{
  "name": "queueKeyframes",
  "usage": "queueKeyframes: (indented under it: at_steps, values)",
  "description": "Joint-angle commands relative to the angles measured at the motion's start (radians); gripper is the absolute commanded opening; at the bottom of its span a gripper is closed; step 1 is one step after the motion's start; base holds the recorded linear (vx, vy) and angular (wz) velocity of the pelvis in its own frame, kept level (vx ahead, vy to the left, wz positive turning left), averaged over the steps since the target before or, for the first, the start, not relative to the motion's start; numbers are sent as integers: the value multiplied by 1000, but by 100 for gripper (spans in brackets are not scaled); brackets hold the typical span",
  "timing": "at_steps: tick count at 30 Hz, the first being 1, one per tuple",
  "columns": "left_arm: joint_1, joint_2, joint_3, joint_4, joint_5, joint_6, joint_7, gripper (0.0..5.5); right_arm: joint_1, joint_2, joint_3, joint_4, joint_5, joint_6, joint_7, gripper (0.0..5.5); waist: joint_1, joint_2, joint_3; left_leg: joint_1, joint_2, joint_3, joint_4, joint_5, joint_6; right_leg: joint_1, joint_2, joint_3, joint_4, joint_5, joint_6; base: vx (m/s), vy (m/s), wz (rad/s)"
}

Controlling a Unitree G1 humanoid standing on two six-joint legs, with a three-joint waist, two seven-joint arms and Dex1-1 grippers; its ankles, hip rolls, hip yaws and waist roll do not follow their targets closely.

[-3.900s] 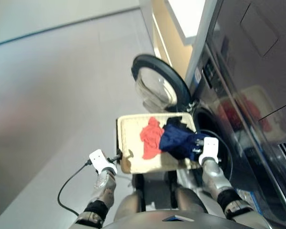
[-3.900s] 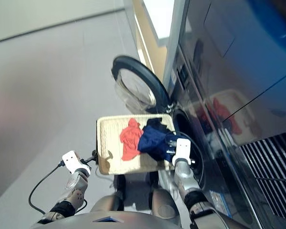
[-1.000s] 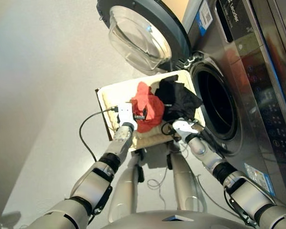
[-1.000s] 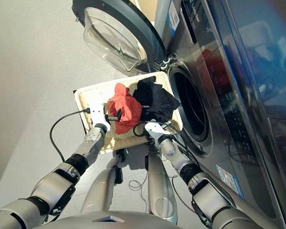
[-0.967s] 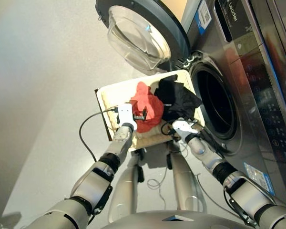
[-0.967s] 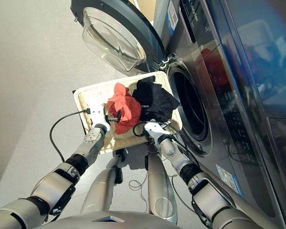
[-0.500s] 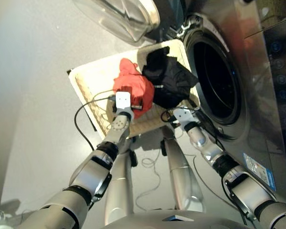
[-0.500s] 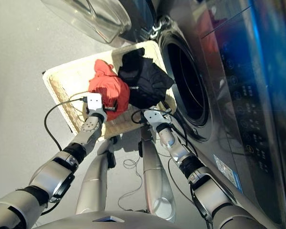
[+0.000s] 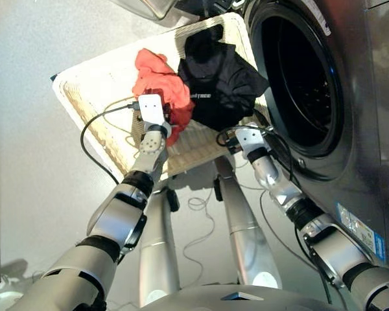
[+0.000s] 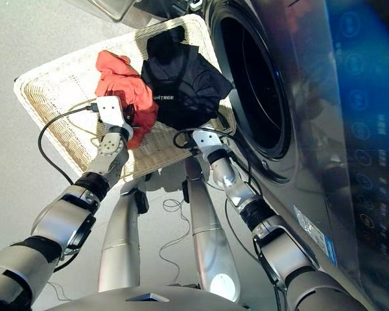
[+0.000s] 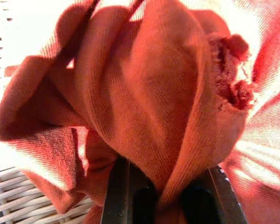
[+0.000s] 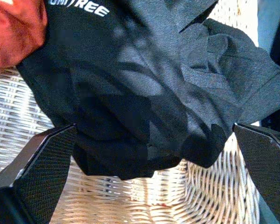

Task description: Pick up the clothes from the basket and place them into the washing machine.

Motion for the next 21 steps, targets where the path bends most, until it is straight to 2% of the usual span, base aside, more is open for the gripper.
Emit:
queueKeyframes:
  at_steps: [1,4,9,14,15,16,21]
  values:
    - [2,-1,22,37,-22,15,-16,0,-4,48,12,-44,1,-58,0,550,-31,12,-11,38,-17,-66,65,-86,22,38,-12,-80,69,-84,84,0,0,0]
    - [23,-9,17,10,-33,7,-30,0,-7,44,23,-5,-4,-54,3,550,-21,14,-12,84,-25,-68,28,-73,19,90,-26,-85,39,-71,85,0,0,0]
    - [87,-27,12,-68,-85,-10,-67,0,2,30,50,54,-22,-39,21,550,1,13,0,217,-40,-73,-69,-30,2,227,-51,-97,-40,-46,88,0,0,0]
    - [165,-53,-5,-138,-115,-15,-104,0,20,17,81,101,-60,-23,46,550,25,9,2,353,-58,-85,-148,-3,-5,363,-59,-110,-101,-36,90,6,-7,74]
    - [185,-62,-14,-154,-123,-16,-118,0,22,12,95,126,-77,-20,56,550,34,9,0,392,-61,-85,-174,8,-9,402,-62,-114,-123,-34,91,-66,-40,216]
    - [215,-75,-26,-194,-146,-18,-141,0,27,8,115,152,-106,-13,68,550,41,3,-2,439,-74,-82,-213,51,-8,458,-76,-127,-165,-6,88,-66,-40,168]
    - [279,-76,-54,-282,-175,-13,-187,0,48,-12,171,137,-138,-15,127,550,63,5,-6,562,-75,-95,-287,77,-16,574,-83,-148,-209,-8,90,11,-33,81]
